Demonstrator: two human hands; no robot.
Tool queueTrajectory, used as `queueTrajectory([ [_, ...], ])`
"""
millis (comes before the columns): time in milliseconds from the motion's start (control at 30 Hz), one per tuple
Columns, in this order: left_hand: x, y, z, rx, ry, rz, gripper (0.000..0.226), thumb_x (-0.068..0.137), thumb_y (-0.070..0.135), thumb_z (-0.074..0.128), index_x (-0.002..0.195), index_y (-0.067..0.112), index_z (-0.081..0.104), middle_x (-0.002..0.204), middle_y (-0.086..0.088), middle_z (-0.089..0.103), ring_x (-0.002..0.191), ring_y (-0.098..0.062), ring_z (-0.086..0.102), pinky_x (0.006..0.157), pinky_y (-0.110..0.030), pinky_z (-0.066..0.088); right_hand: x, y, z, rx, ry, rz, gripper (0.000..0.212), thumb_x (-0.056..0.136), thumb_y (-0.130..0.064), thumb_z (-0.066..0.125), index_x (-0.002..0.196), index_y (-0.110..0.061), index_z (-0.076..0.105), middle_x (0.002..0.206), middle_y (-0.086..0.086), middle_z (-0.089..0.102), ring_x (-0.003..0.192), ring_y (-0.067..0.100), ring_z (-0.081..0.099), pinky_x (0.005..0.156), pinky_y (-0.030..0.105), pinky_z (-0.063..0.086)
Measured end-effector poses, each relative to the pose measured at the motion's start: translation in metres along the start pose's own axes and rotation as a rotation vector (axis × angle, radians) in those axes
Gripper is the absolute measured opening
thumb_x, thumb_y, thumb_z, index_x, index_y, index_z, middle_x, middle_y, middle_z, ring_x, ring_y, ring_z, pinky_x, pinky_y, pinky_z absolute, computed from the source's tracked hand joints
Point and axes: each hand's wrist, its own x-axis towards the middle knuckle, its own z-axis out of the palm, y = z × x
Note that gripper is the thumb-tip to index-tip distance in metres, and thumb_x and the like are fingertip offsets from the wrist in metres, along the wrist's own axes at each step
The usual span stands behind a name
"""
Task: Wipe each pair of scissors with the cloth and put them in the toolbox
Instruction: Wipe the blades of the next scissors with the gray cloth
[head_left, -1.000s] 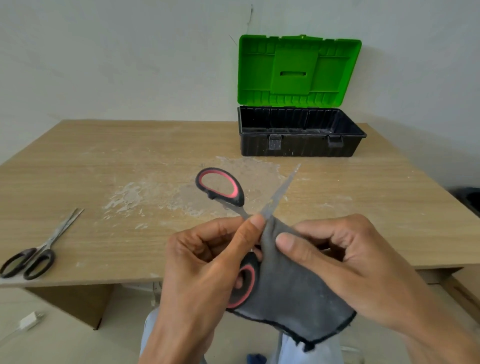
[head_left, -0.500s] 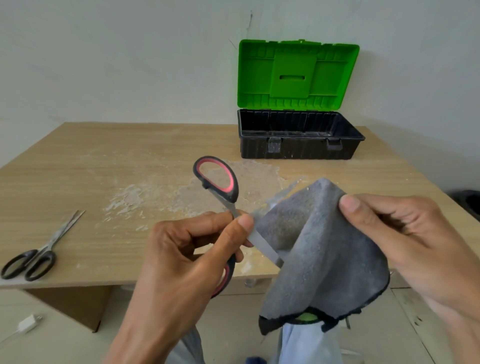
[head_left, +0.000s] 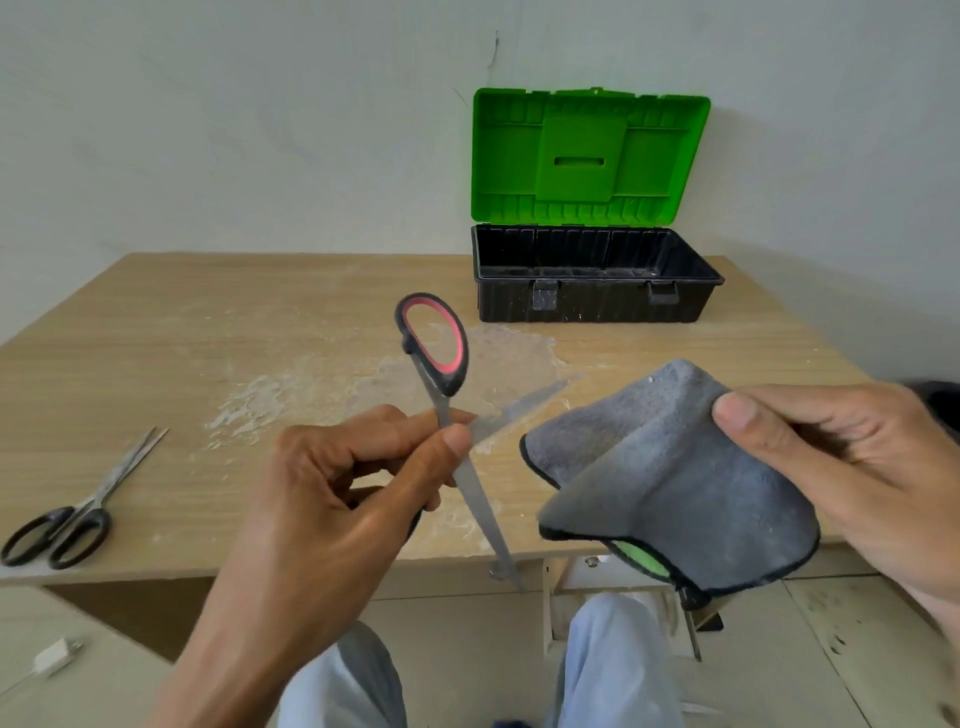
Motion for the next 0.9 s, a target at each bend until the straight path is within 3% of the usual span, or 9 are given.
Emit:
queueTrajectory([
  [100,-0.001,-0.002,0.003,0.018,-0.069,-0.003,0.018,0.078,0.032,0.069,0.090,0.030,0.082,0.057,0.009,0.056,0.046,-0.002,0.049,0.046,-0.011,0.036,0.002,-0.006,0.001,-0.004,-0.027,-0.019,0.026,0.092,-0.057,0.059,0.104,-0.050,0.081,0.091,0.004,0.083,0.084,0.037,0.079,0.065,0.058,0.060],
  [267,-0.003,0.000,0.005,0.068,-0.144,0.016,0.021,0.076,0.034,0.070,0.095,0.033,0.081,0.061,0.007,0.061,0.056,-0.005,0.059,0.049,-0.016,0.043,0.005,-0.006,0.000,-0.050,-0.184,0.018,0.036,0.091,-0.070,0.057,0.101,-0.046,0.083,0.086,0.033,0.072,0.079,0.054,0.070,0.068,0.063,0.059],
  [367,-0.004,0.003,0.006,0.120,-0.180,0.044,0.021,0.077,0.038,0.069,0.096,0.039,0.080,0.064,0.001,0.061,0.055,-0.012,0.056,0.045,-0.031,0.042,0.007,-0.010,0.004,-0.087,-0.265,0.023,0.051,0.092,-0.074,0.053,0.093,-0.033,0.084,0.068,0.022,0.066,0.061,0.042,0.062,0.056,0.046,0.051],
  [467,-0.004,0.005,0.004,0.121,-0.204,0.038,0.020,0.076,0.038,0.070,0.092,0.036,0.081,0.066,-0.002,0.064,0.057,-0.008,0.059,0.048,-0.023,0.045,0.009,-0.009,0.005,-0.155,-0.298,-0.004,0.061,0.094,-0.071,0.051,0.082,-0.018,0.080,0.060,0.010,0.048,0.054,0.033,0.047,0.052,0.037,0.037],
  [533,-0.005,0.007,0.001,0.114,-0.228,0.024,0.021,0.075,0.037,0.071,0.092,0.034,0.081,0.066,-0.001,0.065,0.058,-0.007,0.061,0.051,-0.017,0.045,0.010,-0.007,0.003,-0.195,-0.315,-0.009,0.072,0.094,-0.074,0.050,0.083,-0.007,0.076,0.067,0.014,0.056,0.062,0.036,0.055,0.059,0.043,0.044],
  [600,-0.006,0.007,0.000,0.116,-0.242,0.017,0.022,0.074,0.038,0.072,0.093,0.036,0.081,0.065,-0.003,0.063,0.058,-0.010,0.060,0.050,-0.021,0.046,0.011,-0.006,0.000,-0.211,-0.334,-0.003,0.076,0.093,-0.076,0.049,0.092,-0.007,0.078,0.084,0.019,0.068,0.077,0.041,0.066,0.071,0.052,0.054],
  [667,-0.006,0.006,0.001,0.139,-0.247,0.028,0.021,0.075,0.039,0.071,0.093,0.039,0.080,0.066,-0.003,0.063,0.060,-0.018,0.061,0.049,-0.029,0.048,0.012,-0.009,0.001,-0.205,-0.355,-0.018,0.063,0.095,-0.073,0.050,0.099,-0.019,0.083,0.089,0.010,0.073,0.083,0.033,0.071,0.079,0.054,0.055],
  [767,-0.005,0.006,0.005,0.167,-0.253,0.045,0.018,0.076,0.041,0.071,0.092,0.042,0.079,0.066,-0.003,0.063,0.061,-0.024,0.061,0.048,-0.032,0.047,0.013,-0.016,0.009,-0.151,-0.406,-0.045,0.034,0.102,-0.057,0.054,0.107,-0.041,0.083,0.102,-0.011,0.079,0.097,0.010,0.075,0.086,0.036,0.056],
  [900,-0.001,0.005,0.003,0.198,-0.253,0.072,0.017,0.077,0.039,0.071,0.091,0.041,0.080,0.065,-0.003,0.063,0.060,-0.016,0.059,0.050,-0.021,0.043,0.016,-0.018,0.013,-0.077,-0.466,-0.006,0.029,0.097,-0.043,0.058,0.111,-0.036,0.083,0.110,-0.022,0.079,0.109,-0.001,0.073,0.094,0.026,0.055],
])
